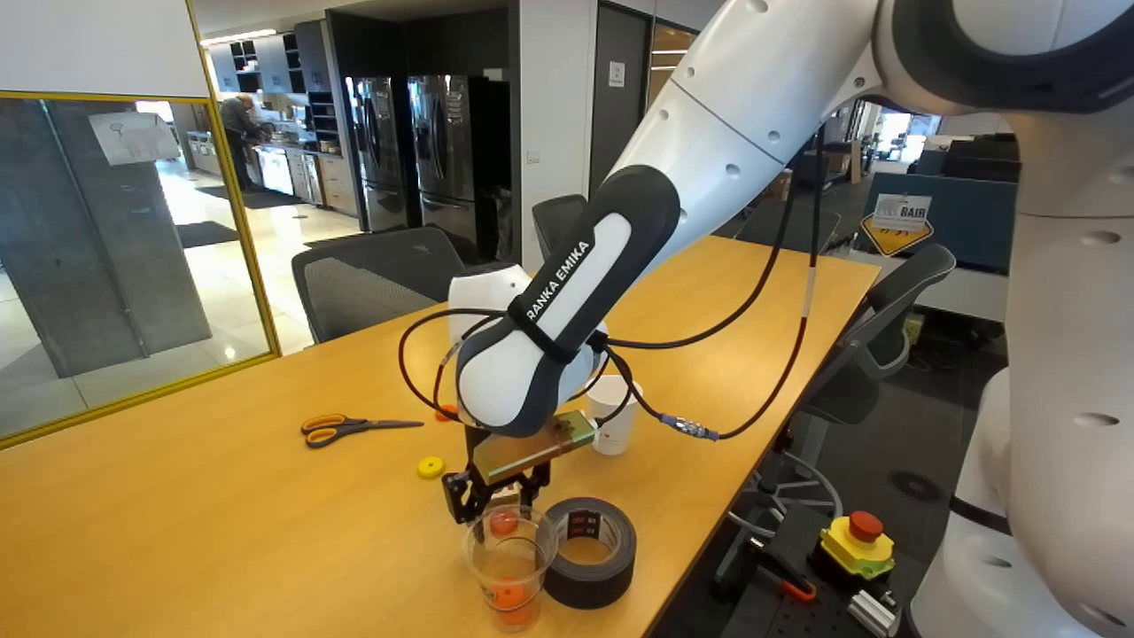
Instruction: Pick up the orange tokens from the table and put them in the colourless cup. Pick up the yellow tokens from the table and put them in the white cup.
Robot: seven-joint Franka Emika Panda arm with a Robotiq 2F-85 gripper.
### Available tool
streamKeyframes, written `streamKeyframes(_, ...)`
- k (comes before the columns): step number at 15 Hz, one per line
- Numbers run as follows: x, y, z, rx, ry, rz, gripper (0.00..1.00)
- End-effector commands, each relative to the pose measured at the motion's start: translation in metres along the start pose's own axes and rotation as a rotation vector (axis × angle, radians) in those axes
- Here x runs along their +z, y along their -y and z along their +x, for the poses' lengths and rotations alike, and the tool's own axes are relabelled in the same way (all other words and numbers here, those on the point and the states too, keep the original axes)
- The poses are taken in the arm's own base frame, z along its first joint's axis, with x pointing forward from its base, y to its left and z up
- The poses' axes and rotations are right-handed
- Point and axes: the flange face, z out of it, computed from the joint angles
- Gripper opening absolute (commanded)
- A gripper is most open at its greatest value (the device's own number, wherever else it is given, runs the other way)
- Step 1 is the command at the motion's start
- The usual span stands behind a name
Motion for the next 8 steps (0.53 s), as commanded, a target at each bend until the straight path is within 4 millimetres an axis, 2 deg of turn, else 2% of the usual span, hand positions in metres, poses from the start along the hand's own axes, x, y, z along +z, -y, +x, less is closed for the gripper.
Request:
streamKeyframes(1,-0.004,0.004,0.005,-0.003,-0.021,-0.007,0.42)
streamKeyframes(4,-0.006,0.005,0.006,-0.004,-0.025,-0.006,0.21)
streamKeyframes(8,-0.021,0.005,0.004,-0.017,-0.032,-0.016,0.23)
